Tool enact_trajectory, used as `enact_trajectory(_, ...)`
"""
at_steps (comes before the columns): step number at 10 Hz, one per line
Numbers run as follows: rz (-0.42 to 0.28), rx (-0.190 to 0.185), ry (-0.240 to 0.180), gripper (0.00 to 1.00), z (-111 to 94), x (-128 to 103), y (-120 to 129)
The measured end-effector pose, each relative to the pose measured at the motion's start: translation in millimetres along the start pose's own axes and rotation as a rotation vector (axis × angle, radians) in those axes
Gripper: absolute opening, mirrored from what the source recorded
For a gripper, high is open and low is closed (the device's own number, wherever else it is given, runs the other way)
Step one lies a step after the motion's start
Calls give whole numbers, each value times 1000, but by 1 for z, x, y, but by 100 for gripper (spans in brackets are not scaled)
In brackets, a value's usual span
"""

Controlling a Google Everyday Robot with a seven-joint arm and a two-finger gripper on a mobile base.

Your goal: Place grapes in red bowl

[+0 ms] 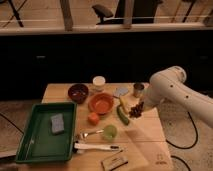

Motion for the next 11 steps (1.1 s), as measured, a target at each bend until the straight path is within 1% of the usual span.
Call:
enact_trajectory(2, -14, 12, 2, 0, -3, -7, -11)
enact_trajectory(4, -23, 24, 8, 0, -5, -9, -17)
enact_trajectory(9, -53, 40, 0, 0, -3, -21, -35)
enact_trajectory(11, -62, 51, 1, 0, -1, -22, -41)
